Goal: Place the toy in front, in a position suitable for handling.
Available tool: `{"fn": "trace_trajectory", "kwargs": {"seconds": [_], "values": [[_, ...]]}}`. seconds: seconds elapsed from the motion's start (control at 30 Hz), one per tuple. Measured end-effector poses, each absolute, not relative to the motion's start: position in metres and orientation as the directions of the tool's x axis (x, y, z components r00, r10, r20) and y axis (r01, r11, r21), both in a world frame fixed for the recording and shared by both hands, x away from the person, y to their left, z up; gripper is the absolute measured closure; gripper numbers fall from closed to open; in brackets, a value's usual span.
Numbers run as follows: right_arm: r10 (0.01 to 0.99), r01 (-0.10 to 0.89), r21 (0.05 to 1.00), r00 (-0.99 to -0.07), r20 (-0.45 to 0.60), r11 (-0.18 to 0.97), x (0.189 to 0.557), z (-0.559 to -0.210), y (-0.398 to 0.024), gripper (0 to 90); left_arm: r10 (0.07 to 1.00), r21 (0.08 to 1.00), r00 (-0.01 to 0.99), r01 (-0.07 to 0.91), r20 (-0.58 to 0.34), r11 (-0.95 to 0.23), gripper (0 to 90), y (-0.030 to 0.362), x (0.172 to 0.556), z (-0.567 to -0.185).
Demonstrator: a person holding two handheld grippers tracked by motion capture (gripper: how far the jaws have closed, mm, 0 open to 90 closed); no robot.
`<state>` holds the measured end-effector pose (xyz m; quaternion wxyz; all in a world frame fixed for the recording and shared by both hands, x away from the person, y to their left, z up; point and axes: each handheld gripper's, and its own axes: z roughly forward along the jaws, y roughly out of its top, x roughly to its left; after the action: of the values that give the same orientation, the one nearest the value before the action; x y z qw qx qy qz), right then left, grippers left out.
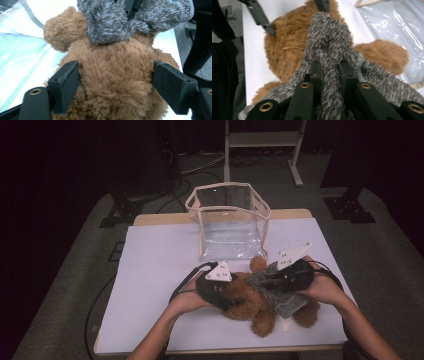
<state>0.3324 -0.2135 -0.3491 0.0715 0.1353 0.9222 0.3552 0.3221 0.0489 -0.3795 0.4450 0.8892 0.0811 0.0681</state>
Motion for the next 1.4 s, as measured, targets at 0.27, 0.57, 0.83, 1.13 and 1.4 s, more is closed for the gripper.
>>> {"fn": "trace_trajectory", "kwargs": {"seconds": [0.27,0.57,0.83,1.13,1.4], "values": [[0.359,0.221,0.71,-0.932,-0.047,0.668,0.344,-0.333,-0.234,75.2,0.137,0.744,0.987,0.027,0.088,-0.667,31.0,0.042,0.312,-0.385],[0.364,0.262,0.684,-0.931,-0.006,0.681,0.35,-0.348,-0.239,75.8,0.143,0.773,0.987,0.035,0.072,-0.633,28.4,0.051,0.315,-0.378],[0.327,0.23,0.711,-0.945,0.001,0.665,0.32,-0.356,-0.241,76.3,0.184,0.793,0.982,0.074,0.048,-0.604,17.5,0.062,0.319,-0.371],[0.307,0.221,0.735,-0.951,0.019,0.641,0.3,-0.363,-0.247,76.2,0.125,0.772,0.989,0.141,-0.08,-0.619,10.4,0.044,0.318,-0.391],[0.318,0.241,0.746,-0.947,0.041,0.621,0.301,-0.364,-0.249,76.1,0.098,0.757,0.993,0.108,-0.059,-0.645,39.7,0.046,0.321,-0.386]]}}
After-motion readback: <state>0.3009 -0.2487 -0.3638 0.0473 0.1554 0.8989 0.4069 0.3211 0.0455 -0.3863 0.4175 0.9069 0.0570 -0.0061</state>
